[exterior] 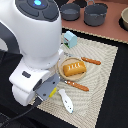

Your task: Interact with the objects in diverse but meaningful ways.

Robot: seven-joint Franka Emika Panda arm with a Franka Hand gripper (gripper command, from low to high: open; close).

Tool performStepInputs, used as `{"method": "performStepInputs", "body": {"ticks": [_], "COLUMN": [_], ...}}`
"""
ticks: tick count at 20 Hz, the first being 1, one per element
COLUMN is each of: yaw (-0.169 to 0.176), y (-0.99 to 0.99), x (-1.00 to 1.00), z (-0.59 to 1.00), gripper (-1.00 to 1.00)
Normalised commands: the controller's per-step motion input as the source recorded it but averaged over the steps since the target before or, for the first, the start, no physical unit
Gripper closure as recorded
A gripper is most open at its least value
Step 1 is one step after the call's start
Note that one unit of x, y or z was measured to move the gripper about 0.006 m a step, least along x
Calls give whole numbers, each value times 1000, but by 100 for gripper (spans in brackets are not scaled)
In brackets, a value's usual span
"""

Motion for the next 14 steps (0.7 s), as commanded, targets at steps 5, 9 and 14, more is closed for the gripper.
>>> {"method": "performStepInputs", "body": {"ticks": [5,9,14], "yaw": [34,24,1], "y": [-179,-195,-90], "x": [-359,-365,-347], "z": [-352,-249,297], "gripper": [100,-100,-100]}}
